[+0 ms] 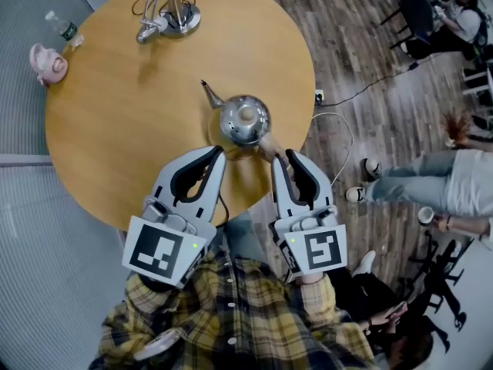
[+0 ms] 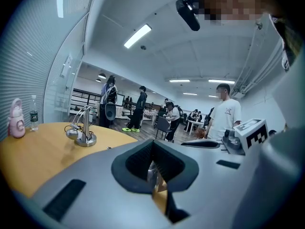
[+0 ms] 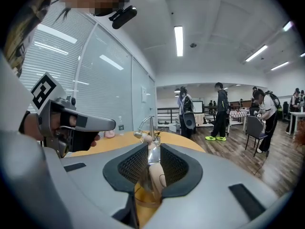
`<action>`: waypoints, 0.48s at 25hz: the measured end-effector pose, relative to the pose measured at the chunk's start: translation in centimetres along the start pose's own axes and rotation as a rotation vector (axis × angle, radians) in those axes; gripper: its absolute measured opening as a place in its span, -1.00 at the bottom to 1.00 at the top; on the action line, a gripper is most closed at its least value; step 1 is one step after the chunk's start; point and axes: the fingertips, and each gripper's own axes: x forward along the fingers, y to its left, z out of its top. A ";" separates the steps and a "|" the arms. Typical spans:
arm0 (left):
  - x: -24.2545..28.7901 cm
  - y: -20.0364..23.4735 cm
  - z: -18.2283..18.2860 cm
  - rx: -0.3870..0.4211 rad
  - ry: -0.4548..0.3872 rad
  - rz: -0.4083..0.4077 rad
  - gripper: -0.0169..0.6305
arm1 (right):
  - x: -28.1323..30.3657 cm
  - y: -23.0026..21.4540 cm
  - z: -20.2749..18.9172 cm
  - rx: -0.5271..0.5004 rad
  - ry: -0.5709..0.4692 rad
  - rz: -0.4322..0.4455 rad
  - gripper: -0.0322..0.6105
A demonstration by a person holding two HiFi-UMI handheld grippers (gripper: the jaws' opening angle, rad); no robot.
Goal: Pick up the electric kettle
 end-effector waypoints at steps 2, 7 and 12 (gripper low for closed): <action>0.2 0.1 -0.7 -0.005 0.006 -0.001 -0.94 | 0.1 -0.2 -0.9 -0.013 0.012 -0.013 -0.59; 0.5 0.6 -2.1 -0.022 0.006 0.005 -0.94 | 0.5 -0.5 -2.5 -0.043 -0.020 -0.060 -0.38; 1.2 1.9 -3.5 -0.039 0.018 0.031 -0.94 | 0.8 -0.8 -5.2 -0.047 0.024 -0.105 -0.26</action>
